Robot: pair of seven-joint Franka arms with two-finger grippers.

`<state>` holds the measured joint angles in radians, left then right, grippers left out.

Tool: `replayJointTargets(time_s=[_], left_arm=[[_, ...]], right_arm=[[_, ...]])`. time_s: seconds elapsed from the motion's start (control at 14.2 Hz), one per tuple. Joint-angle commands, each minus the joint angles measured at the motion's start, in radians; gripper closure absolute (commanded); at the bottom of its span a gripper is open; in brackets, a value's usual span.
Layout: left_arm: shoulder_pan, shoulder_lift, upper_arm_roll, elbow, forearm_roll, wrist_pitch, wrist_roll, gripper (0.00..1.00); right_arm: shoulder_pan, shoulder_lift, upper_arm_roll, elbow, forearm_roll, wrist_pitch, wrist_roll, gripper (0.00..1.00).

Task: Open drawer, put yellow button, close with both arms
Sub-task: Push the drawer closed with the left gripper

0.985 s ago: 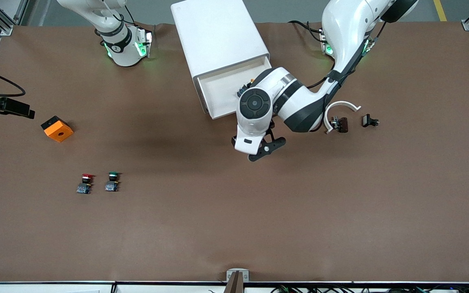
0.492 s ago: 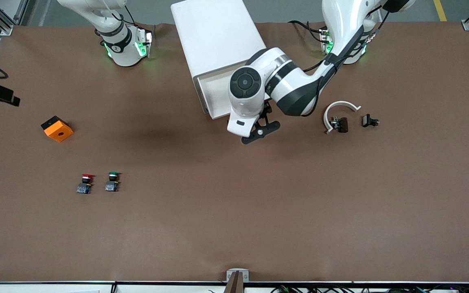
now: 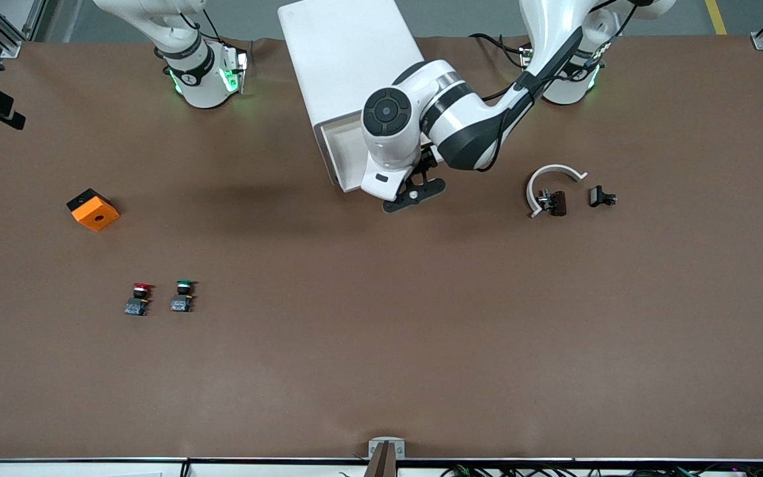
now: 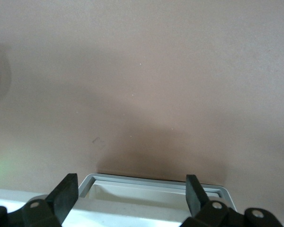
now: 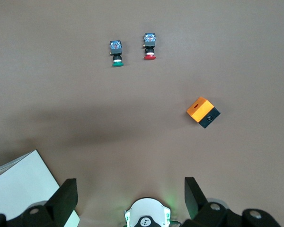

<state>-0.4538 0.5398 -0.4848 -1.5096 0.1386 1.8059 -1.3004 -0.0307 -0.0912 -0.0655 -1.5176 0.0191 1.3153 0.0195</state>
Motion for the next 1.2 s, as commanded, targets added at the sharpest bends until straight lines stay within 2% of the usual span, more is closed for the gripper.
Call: replayJointTargets(time_s=[0.0,0.49,0.63,0.84,1.13], left_arm=[[0.017,-0.035,-0.040,-0.044,-0.007,0.015,-0.010,0.00],[0.014,-0.034,-0.095,-0.044,-0.056,0.001,-0.013,0.00],[0.004,-0.031,-0.098,-0.044,-0.080,0.001,-0.011,0.00],[0.003,-0.026,-0.104,-0.044,-0.163,0.001,-0.010,0.00],[-0.005,-0.012,-0.109,-0.044,-0.218,0.001,-0.008,0.00]], right_arm=[[-0.018,-0.074,0.021,-0.099,-0.007,0.044,-0.009,0.00],[-0.017,-0.084,0.019,-0.101,-0.010,0.062,-0.012,0.00],[-0.014,-0.087,0.021,-0.101,-0.037,0.081,-0.015,0.00],[-0.020,-0.088,0.016,-0.101,-0.047,0.099,-0.095,0.00],[-0.018,-0.090,0.018,-0.101,-0.036,0.111,-0.090,0.00]])
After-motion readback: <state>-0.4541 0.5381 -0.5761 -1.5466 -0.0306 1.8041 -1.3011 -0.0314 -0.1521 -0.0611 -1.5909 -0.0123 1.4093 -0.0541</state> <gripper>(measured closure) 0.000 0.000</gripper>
